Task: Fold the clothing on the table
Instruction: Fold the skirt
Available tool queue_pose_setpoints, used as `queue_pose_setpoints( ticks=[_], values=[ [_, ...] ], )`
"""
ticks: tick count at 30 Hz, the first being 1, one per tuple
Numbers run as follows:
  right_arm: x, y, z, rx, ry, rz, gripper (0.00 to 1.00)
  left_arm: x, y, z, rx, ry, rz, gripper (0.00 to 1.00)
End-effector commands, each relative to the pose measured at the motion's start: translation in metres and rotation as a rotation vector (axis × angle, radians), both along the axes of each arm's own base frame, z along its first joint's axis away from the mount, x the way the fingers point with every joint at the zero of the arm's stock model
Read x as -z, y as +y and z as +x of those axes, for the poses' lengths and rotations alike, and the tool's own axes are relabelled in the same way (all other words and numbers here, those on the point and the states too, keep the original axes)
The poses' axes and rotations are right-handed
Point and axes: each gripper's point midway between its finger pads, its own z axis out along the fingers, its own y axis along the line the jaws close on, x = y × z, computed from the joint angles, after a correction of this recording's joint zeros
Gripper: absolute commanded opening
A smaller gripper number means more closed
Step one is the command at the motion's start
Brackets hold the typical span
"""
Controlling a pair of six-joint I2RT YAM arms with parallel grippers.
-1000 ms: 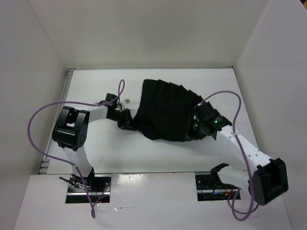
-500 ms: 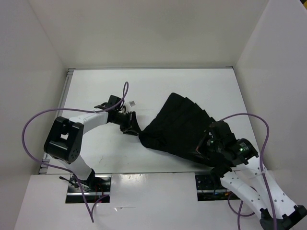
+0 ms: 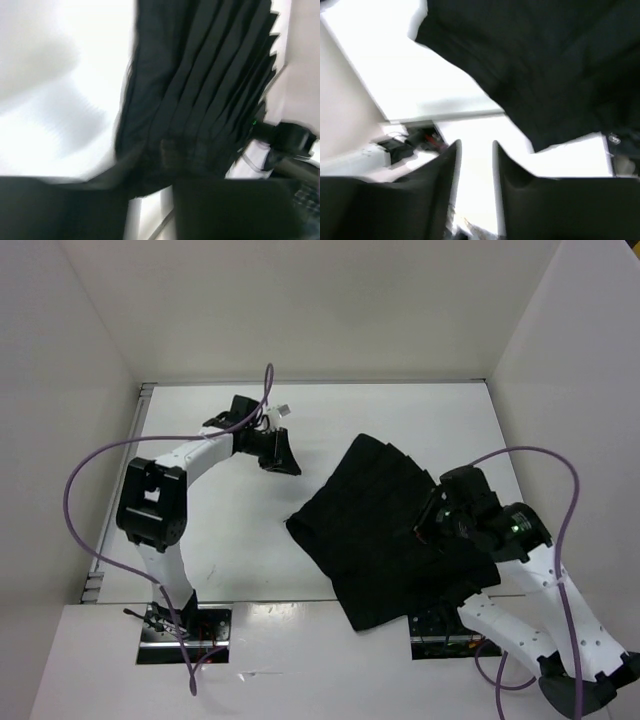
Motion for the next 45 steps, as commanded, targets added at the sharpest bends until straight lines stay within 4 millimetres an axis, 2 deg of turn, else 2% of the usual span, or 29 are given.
queue_pose_setpoints(
  ticks=[1, 2, 3, 5, 6, 8, 9, 10, 11, 12, 16, 17, 23, 25, 26, 27, 28, 29, 30, 31, 32, 35, 37, 39, 40, 41, 43, 44, 45],
  values=[
    [-0.014, -0.014, 0.025, 0.076, -0.08, -0.097, 0.32, -0.008, -0.026, 0.014, 0.144, -0.063, -0.065, 0.15],
    [-0.004, -0.011, 0.039, 0.097, -0.08, -0.106, 0.0, -0.012, -0.042, 0.013, 0.199, -0.075, -0.086, 0.0],
    [0.005, -0.011, 0.048, 0.114, -0.072, -0.124, 0.0, -0.035, -0.057, 0.022, 0.249, -0.127, -0.116, 0.0],
    [0.034, -0.014, 0.071, 0.194, -0.031, -0.185, 0.0, -0.022, -0.086, 0.019, 0.366, -0.138, -0.123, 0.0],
    [0.043, -0.014, 0.076, 0.2, -0.024, -0.204, 0.0, -0.015, -0.096, 0.027, 0.392, -0.137, -0.116, 0.0],
    [0.063, -0.022, 0.089, 0.245, 0.022, -0.239, 0.0, -0.005, -0.116, 0.024, 0.437, -0.132, -0.116, 0.0],
    [0.071, -0.024, 0.089, 0.242, 0.04, -0.255, 0.0, 0.016, -0.121, 0.023, 0.443, -0.093, -0.098, 0.0],
    [0.083, -0.025, 0.088, 0.237, 0.082, -0.28, 0.0, 0.013, -0.129, 0.027, 0.454, -0.107, -0.102, 0.0],
    [0.086, -0.028, 0.093, 0.247, 0.087, -0.287, 0.0, 0.022, -0.133, 0.025, 0.46, -0.092, -0.09, 0.0],
    [0.093, -0.032, 0.094, 0.247, 0.098, -0.308, 0.0, 0.04, -0.139, 0.024, 0.468, -0.07, -0.071, 0.0],
    [0.122, -0.043, 0.096, 0.251, 0.18, -0.35, 0.0, 0.08, -0.145, 0.023, 0.439, -0.026, 0.047, 0.0],
    [0.127, -0.042, 0.099, 0.247, 0.194, -0.346, 0.0, 0.094, -0.14, 0.028, 0.4, -0.013, 0.103, 0.0],
    [0.155, -0.047, 0.098, 0.222, 0.28, -0.387, 0.0, 0.135, -0.107, 0.041, 0.2, 0.027, 0.34, 0.0],
    [0.165, -0.049, 0.103, 0.204, 0.315, -0.408, 0.0, 0.135, -0.086, 0.059, 0.091, 0.013, 0.374, 0.0],
    [0.167, -0.049, 0.105, 0.194, 0.322, -0.415, 0.0, 0.123, -0.076, 0.065, 0.036, -0.003, 0.382, 0.0],
    [0.172, -0.052, 0.108, 0.203, 0.343, -0.43, 0.0, 0.136, -0.056, 0.053, -0.014, 0.064, 0.406, 0.0],
    [0.171, -0.053, 0.114, 0.184, 0.33, -0.443, 0.0, 0.136, -0.035, 0.057, -0.075, 0.098, 0.394, 0.0],
    [0.172, -0.052, 0.119, 0.176, 0.323, -0.443, 0.0, 0.119, -0.027, 0.063, -0.118, 0.077, 0.351, 0.0],
    [0.174, -0.053, 0.126, 0.178, 0.332, -0.447, 0.0, 0.134, -0.01, 0.04, -0.153, 0.169, 0.348, 0.0],
    [0.175, -0.053, 0.129, 0.158, 0.331, -0.453, 0.0, 0.133, 0.009, 0.044, -0.207, 0.178, 0.337, 0.0],
    [0.176, -0.055, 0.133, 0.158, 0.333, -0.455, 0.0, 0.121, 0.015, 0.041, -0.228, 0.171, 0.316, 0.0],
    [0.177, -0.06, 0.147, 0.143, 0.325, -0.483, 0.0, 0.121, 0.031, 0.017, -0.234, 0.221, 0.28, 0.0],
    [0.179, -0.061, 0.166, 0.131, 0.311, -0.485, 0.0, 0.12, 0.025, 0.009, -0.206, 0.25, 0.24, 0.0],
    [0.169, -0.069, 0.198, 0.13, 0.26, -0.49, 0.0, 0.12, 0.022, 0.004, -0.192, 0.262, 0.22, 0.0],
    [0.177, -0.073, 0.207, 0.124, 0.273, -0.506, 0.0, 0.117, 0.021, 0.008, -0.193, 0.251, 0.215, 0.0],
    [0.165, -0.075, 0.237, 0.128, 0.202, -0.496, 0.0, 0.118, 0.02, 0.011, -0.193, 0.249, 0.215, 0.0],
    [0.161, -0.079, 0.266, 0.118, 0.147, -0.497, 0.0, 0.104, 0.019, 0.026, -0.193, 0.213, 0.191, 0.0],
    [0.152, -0.076, 0.296, 0.111, 0.073, -0.491, 0.0, 0.098, 0.02, 0.033, -0.197, 0.204, 0.169, 0.0],
    [0.141, -0.076, 0.31, 0.082, 0.016, -0.499, 0.0, 0.092, 0.022, 0.04, -0.202, 0.191, 0.151, 0.0]
  ],
)
